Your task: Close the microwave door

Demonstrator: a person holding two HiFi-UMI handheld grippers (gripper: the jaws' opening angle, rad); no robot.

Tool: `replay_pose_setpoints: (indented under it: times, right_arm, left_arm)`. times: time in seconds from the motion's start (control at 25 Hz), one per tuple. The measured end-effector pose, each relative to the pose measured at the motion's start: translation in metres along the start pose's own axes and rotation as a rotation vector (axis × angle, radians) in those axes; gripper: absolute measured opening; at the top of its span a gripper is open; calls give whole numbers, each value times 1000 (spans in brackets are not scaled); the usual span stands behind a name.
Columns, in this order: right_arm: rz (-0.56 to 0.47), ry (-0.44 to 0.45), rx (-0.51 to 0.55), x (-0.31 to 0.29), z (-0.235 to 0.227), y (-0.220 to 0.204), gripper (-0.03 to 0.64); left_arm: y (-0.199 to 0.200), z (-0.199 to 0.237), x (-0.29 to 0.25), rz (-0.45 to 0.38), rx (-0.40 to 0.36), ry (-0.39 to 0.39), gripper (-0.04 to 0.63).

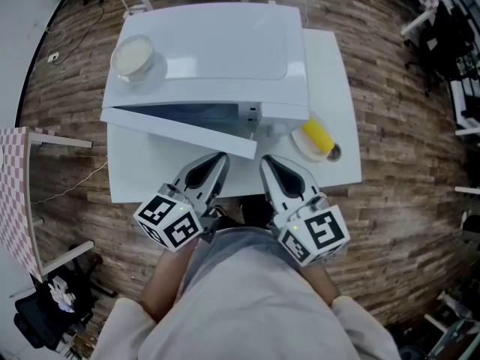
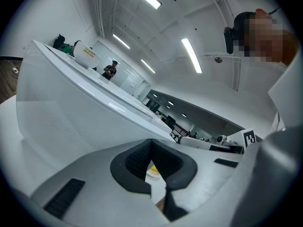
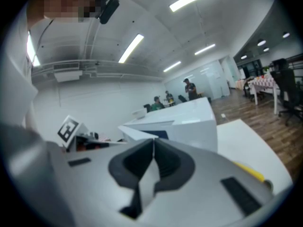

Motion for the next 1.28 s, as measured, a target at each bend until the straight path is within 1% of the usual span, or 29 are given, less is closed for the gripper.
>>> replay_pose_setpoints:
  times: [0.12, 0.32, 0.48, 0.56, 0.76, 1.0, 1.28]
  right_arm:
    - [-1, -3, -1, -2, -7, 3, 23]
    - [1, 0, 3, -4, -17, 5, 23]
    - [2, 5, 5, -6, -24, 8, 23]
    - [1, 8, 5, -7, -27, 8, 23]
    - [-5, 17, 6, -8, -35, 9, 23]
    - [-10, 32, 10, -8, -44, 13, 23]
    - [-5, 50, 14, -8, -49, 9, 23]
  left_arm:
    - [2, 0, -7, -2, 0, -3, 14]
    - [2, 2, -19, -24, 28, -13, 14]
    - [4, 1, -27, -32, 30, -13, 14]
    - [4, 1, -31, -33, 24, -11, 14]
    - [6, -2, -40, -24, -21, -5, 14]
    - [8, -3, -49, -39, -26, 9, 14]
    - [7, -5, -59, -56, -29, 6, 14]
Point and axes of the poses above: the fingertips, and each gripper's own axes: x backward along the fingers, z to its left, y out of its top, the point moved 6 cm from there along x, backward along the fingers, and after that the axes turned 15 degrees about -y, right-handed, at the moved point
